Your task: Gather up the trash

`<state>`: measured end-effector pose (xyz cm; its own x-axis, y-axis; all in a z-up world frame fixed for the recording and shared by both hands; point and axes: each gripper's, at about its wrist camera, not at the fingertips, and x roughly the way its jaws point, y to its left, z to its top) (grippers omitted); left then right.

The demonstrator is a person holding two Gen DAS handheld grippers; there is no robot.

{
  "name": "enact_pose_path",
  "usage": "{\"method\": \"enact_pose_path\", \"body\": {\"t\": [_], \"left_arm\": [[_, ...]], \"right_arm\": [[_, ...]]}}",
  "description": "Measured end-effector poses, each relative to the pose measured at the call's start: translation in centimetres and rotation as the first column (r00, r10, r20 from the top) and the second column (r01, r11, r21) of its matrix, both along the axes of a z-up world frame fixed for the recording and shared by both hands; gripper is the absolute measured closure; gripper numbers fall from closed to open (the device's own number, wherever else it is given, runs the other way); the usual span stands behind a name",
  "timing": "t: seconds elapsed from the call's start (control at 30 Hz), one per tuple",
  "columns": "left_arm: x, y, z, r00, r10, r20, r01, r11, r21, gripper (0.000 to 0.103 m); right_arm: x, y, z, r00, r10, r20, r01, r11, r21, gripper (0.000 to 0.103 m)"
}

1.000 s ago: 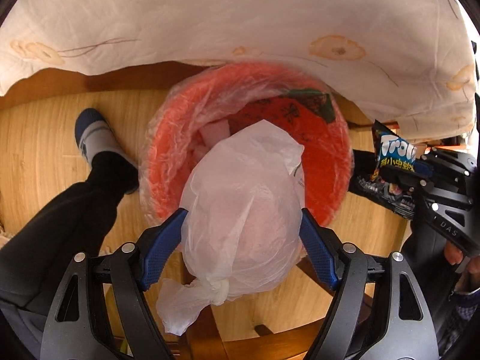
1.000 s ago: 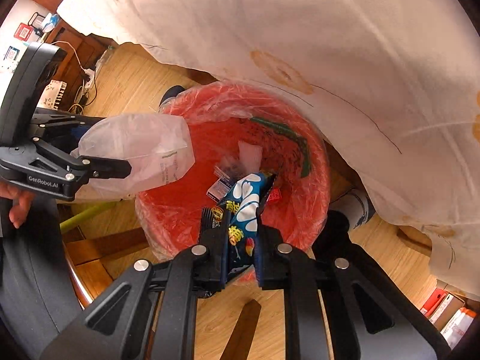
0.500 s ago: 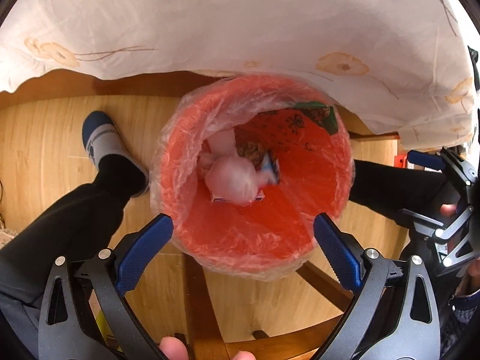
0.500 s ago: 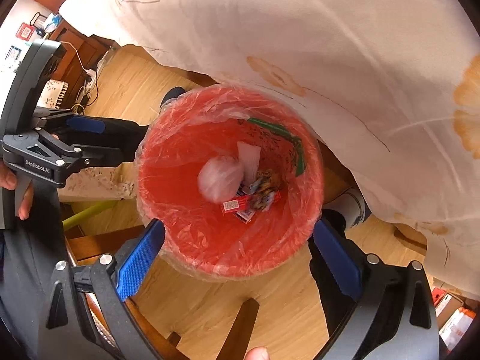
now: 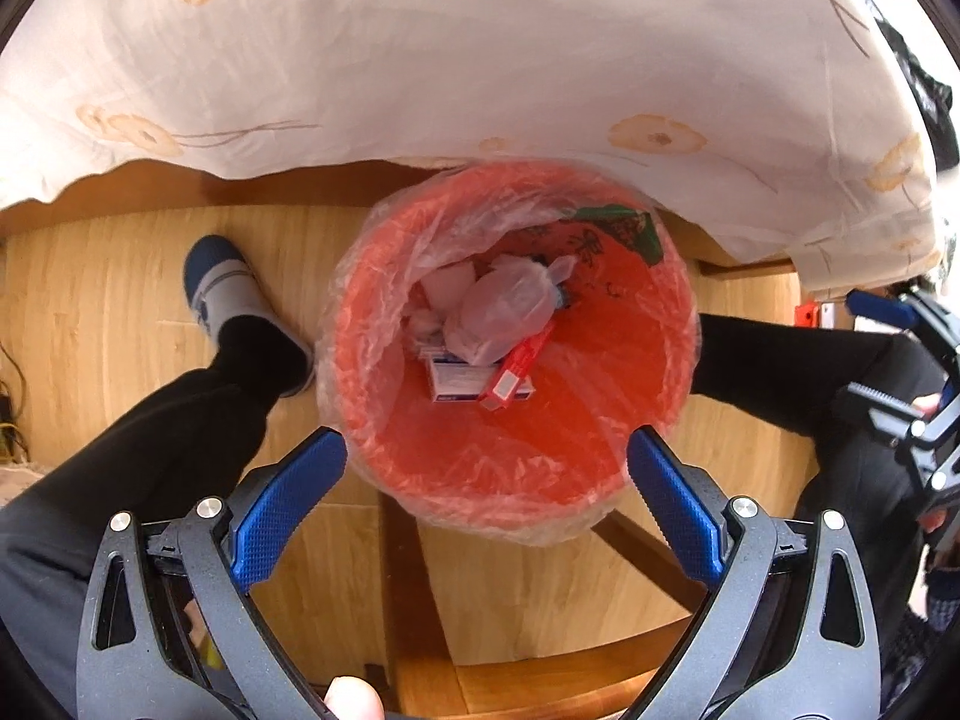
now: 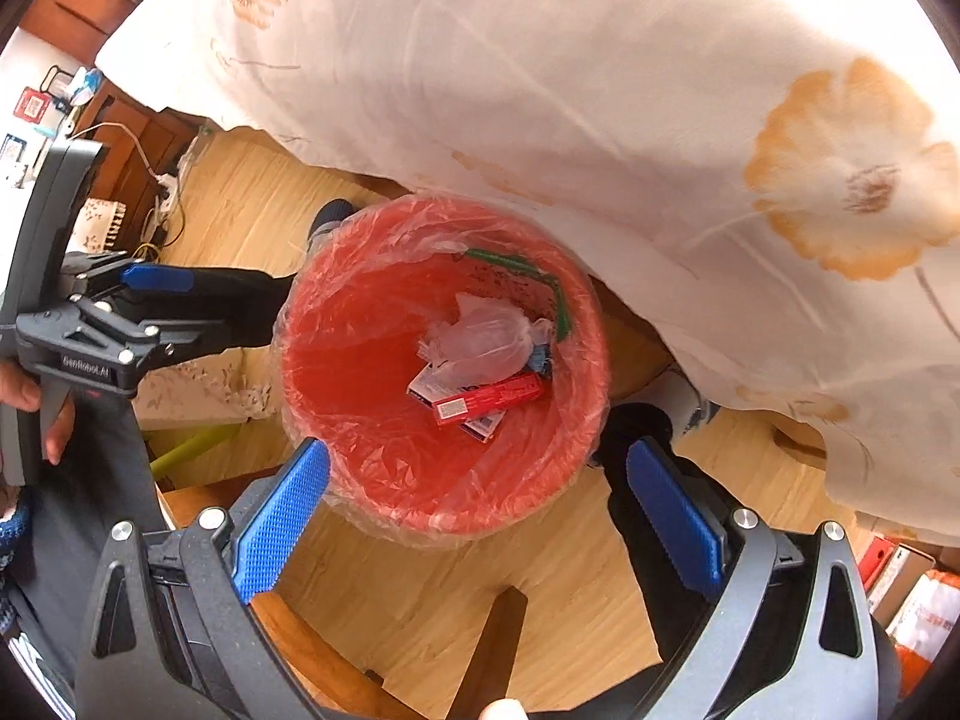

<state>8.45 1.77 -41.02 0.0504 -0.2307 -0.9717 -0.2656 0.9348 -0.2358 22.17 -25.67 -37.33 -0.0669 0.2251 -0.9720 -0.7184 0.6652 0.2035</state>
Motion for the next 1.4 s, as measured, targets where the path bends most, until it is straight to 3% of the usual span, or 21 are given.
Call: {"method": "enact_pose_path", "body": {"t": [0.4,0.83,1.4], "left_arm": [[-1.0,-0.9,4.3,0.998,-0.056,0.021,0.054,0.995,0.082,0.006],[-2.3,-0.9,7.5,0.999,-0.042,0.034,0.039,0.996,0.085,0.006],[-3.9,-1.7,13.6,0.988,-0.1,0.114,0.085,0.988,0.131,0.006]], "right_arm": [[-0.6,-0.3,3.1,0.999,0.004,0.036,-0.003,1.0,-0.02,0.005],[-0.9,-1.4,6.2,0.998,-0.068,0.019,0.069,0.997,-0.035,0.005],[-2.6,-2.3,10.6,0.996,-0.056,0.065,0.056,0.998,0.002,0.005]]}}
